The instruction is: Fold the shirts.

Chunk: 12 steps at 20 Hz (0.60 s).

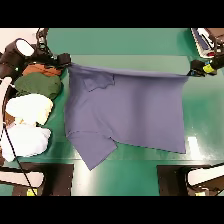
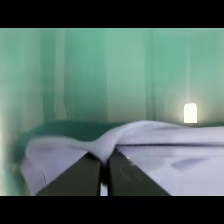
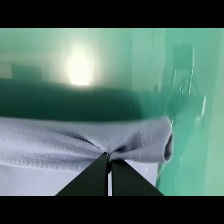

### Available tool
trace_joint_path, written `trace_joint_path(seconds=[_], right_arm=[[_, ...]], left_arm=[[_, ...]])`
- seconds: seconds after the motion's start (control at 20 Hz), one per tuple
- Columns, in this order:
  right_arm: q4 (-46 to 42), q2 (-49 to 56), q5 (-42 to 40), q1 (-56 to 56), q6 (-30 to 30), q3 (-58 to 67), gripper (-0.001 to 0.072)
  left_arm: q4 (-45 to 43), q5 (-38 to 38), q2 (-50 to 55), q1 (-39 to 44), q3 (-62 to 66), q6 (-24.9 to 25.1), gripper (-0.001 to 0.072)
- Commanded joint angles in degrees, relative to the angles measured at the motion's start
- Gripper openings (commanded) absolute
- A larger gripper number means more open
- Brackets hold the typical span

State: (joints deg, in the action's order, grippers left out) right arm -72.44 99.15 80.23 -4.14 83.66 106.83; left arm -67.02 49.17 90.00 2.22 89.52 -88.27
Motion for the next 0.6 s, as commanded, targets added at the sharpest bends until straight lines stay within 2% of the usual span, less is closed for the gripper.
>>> trace_joint_path(seconds=[0.0,0.05,0.15,0.25,0.35,0.55], right_arm=[[-0.02,4.39,0.17,0.13,0.02,7.82,0.0011],[-0.07,4.26,1.57,0.13,0.00,8.33,0.0011],[-1.36,4.07,6.88,0.55,0.17,8.24,0.0011],[-3.30,3.41,9.51,1.53,0.33,5.92,0.0011],[-4.13,0.90,7.37,2.71,1.07,-0.76,0.0011],[-4.09,-5.95,-2.86,5.31,2.93,-18.16,0.0012]], left_arm=[[-0.09,-5.46,1.60,-0.13,1.05,0.24,0.0025],[-0.09,-2.49,1.57,-0.13,2.05,0.46,0.0026],[-0.09,5.84,1.40,-0.13,3.32,4.42,0.0025],[-0.24,11.52,1.42,-0.13,1.75,4.68,0.0026],[-0.11,13.09,1.42,-0.11,-2.29,4.70,0.0026],[-0.04,12.22,1.42,-0.13,-11.21,4.76,0.0026]])
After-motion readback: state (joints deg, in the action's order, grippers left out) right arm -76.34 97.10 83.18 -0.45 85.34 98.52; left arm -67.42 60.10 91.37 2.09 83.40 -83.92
